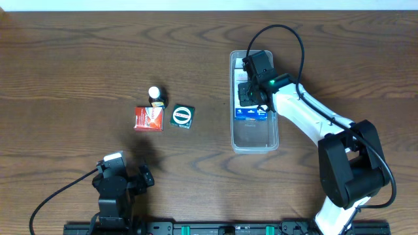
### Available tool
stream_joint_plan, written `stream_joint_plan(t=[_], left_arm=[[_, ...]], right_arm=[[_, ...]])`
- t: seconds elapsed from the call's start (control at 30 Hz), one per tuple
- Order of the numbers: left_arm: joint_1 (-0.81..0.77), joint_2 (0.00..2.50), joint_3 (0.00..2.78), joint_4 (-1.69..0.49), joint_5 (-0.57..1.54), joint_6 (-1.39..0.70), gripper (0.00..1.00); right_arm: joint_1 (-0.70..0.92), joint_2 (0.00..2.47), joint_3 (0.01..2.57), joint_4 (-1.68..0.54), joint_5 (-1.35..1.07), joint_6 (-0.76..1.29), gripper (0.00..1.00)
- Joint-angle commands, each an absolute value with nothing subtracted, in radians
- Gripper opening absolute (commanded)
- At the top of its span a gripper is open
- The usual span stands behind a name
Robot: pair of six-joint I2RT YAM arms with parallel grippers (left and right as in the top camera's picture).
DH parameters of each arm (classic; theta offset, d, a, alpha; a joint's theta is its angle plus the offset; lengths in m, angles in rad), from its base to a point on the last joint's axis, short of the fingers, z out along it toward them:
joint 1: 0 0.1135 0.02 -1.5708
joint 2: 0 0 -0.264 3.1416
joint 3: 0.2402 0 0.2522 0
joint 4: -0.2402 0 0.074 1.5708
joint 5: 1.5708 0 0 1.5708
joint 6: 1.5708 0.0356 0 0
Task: Pack container
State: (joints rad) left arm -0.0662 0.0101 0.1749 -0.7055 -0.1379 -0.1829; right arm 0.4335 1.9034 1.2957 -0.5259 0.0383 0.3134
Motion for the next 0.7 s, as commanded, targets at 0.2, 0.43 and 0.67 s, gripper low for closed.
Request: stream_joint_plan(t=[0.2, 0.43, 0.67], left_arm=[[-0.06, 0.006, 0.163, -0.709, -0.142, -0.177, 0.98], [-0.06, 0.006, 0.163, -0.709, -0.142, -0.177, 0.98], [-0.06, 0.006, 0.163, -0.709, -0.142, -0.177, 0.98]], right_arm=[[0.44, 1.834, 1.329, -0.524, 0.054, 0.299, 0.15], [0.41, 1.666, 1.329, -0.53, 0.053, 0.3, 0.2], [0.246, 1.427, 1.329, -0.69, 0.053, 0.39, 0.33]])
